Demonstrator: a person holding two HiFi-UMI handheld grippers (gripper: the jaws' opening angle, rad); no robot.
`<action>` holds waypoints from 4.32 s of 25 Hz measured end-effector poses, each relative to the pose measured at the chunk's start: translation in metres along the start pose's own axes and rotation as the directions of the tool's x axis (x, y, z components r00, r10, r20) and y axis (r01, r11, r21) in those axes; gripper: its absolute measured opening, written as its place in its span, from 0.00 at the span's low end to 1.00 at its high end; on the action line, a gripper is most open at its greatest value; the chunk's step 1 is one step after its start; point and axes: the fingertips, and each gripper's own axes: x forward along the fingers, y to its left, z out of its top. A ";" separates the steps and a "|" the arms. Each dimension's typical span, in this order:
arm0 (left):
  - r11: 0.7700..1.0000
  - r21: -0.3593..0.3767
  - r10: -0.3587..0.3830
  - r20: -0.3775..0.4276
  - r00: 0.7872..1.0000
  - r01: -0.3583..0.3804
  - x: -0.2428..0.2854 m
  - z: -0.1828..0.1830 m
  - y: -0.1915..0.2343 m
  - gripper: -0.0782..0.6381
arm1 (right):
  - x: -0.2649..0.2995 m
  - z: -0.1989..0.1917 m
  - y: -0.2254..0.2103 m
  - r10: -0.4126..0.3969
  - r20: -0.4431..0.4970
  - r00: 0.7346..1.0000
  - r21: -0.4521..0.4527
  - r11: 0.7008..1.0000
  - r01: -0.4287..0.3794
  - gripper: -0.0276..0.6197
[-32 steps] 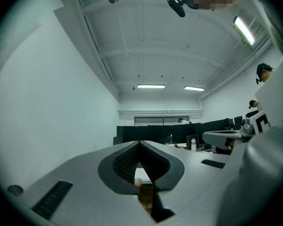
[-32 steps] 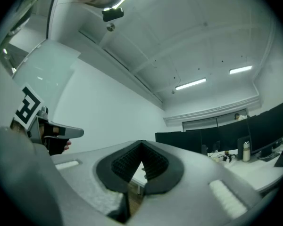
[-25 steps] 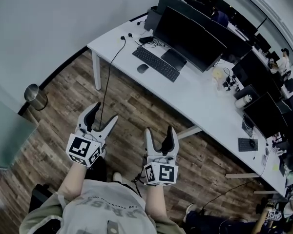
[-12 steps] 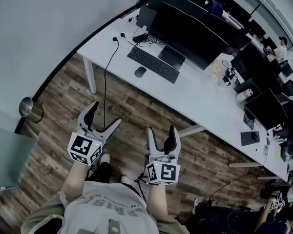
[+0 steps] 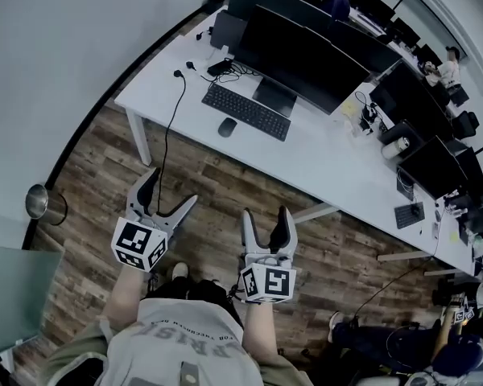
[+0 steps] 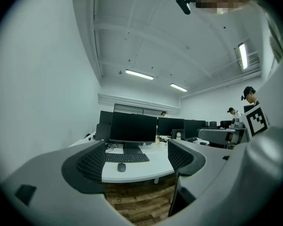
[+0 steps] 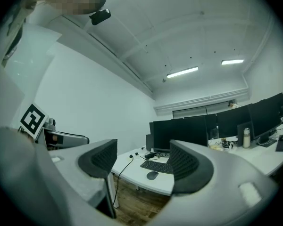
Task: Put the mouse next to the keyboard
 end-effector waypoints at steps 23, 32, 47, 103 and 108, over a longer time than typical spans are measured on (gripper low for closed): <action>1.000 -0.006 0.009 -0.048 0.999 -0.009 0.112 -0.010 0.036 0.67 | 0.099 -0.031 -0.058 0.007 -0.060 0.998 0.001 1.000 -0.007 0.57; 1.000 0.013 0.021 -0.039 0.999 -0.021 0.192 0.009 0.036 0.67 | 0.163 -0.029 -0.102 0.055 -0.053 0.997 0.011 0.998 -0.054 0.57; 0.995 0.041 0.099 -0.099 0.990 -0.095 0.256 0.002 0.058 0.67 | 0.236 -0.057 -0.150 0.099 -0.089 0.991 0.082 0.992 -0.091 0.57; 0.985 -0.063 -0.172 -0.322 0.931 0.160 0.382 -0.074 0.216 0.67 | 0.406 -0.380 -0.082 -0.128 -0.835 0.535 0.069 0.941 0.332 0.57; 0.984 -0.075 -0.179 -0.322 0.930 0.163 0.387 -0.074 0.223 0.67 | 0.406 -0.383 -0.083 -0.150 -0.850 0.506 0.037 0.939 0.341 0.57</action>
